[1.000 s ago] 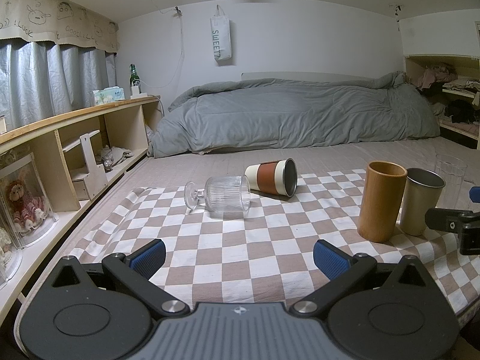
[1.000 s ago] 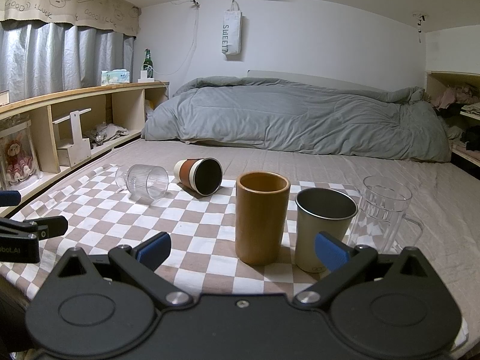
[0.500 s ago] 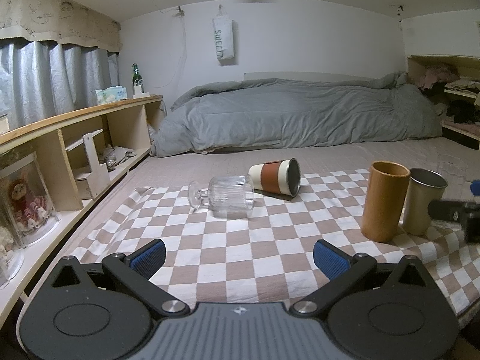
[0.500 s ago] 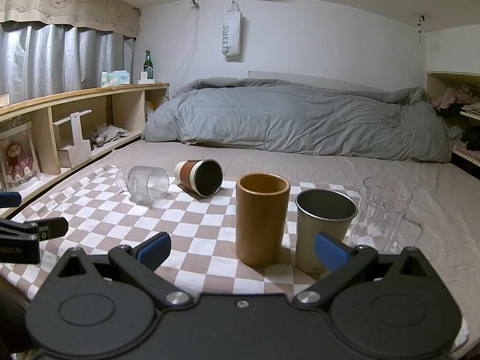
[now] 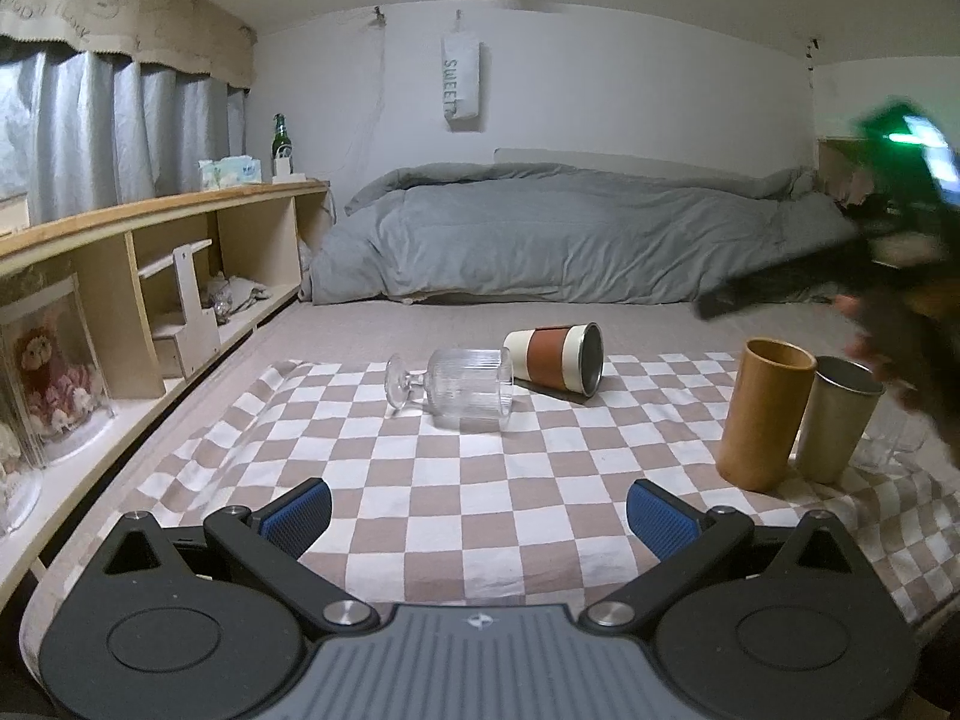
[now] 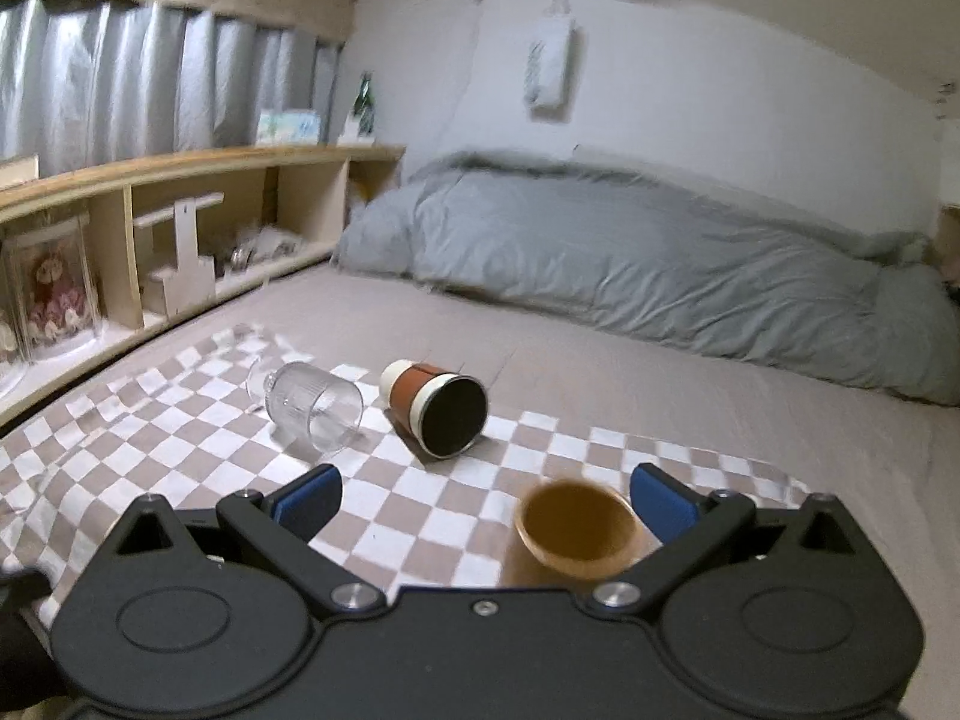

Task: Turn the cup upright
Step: 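Reach the right tool to the fallen white-and-brown cup and grasp it, then lift the cup with the right tool and carry it toward the left tool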

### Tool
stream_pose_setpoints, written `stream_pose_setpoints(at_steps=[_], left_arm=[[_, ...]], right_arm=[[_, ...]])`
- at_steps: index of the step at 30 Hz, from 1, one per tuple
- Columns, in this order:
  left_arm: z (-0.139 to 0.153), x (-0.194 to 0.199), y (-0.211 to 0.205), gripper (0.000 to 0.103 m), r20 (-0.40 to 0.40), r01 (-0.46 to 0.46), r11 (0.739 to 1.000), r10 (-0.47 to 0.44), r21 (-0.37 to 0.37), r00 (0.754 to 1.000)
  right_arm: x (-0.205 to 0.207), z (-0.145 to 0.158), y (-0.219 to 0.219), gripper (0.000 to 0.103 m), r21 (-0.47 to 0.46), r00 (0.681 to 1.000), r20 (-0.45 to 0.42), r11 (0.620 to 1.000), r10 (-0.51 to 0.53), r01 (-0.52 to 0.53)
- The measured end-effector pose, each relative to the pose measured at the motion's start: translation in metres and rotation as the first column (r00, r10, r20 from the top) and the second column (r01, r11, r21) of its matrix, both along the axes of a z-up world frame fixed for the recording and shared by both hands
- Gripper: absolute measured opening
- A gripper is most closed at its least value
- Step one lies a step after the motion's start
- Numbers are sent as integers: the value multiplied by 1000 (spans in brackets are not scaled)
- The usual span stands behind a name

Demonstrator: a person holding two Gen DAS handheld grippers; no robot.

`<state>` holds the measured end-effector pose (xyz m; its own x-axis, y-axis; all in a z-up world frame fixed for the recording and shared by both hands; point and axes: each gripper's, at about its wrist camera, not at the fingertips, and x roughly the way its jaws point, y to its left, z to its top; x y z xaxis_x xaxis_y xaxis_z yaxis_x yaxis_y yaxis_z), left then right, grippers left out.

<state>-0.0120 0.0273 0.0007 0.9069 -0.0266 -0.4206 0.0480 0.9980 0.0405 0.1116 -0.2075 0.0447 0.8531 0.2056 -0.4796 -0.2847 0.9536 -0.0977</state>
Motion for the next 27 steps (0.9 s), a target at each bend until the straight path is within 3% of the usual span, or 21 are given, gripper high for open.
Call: stream_pose_setpoints(at_steps=[9, 16, 20, 25, 27], left_arm=[[-6, 0, 32, 103, -60, -41, 996, 37, -79, 998], [-13, 2, 59, 103, -123, -92, 989, 77, -120, 989], [-17, 3, 72, 103, -154, -129, 983, 108, -134, 982], [-14, -1, 78, 103, -148, -132, 978, 108, -162, 983], [-12, -3, 77, 103, -141, -122, 979, 99, -164, 985]], right_arm=[[140, -18, 68, 103, -213, 994, -102, 976, 26, -47], [204, -50, 114, 103, -374, 981, -188, 921, 43, -112], [227, -72, 137, 103, -471, 971, -224, 864, 80, -180], [243, -104, 159, 102, -643, 962, -251, 724, 109, -250], [246, -108, 162, 95, -652, 954, -275, 708, 115, -273]])
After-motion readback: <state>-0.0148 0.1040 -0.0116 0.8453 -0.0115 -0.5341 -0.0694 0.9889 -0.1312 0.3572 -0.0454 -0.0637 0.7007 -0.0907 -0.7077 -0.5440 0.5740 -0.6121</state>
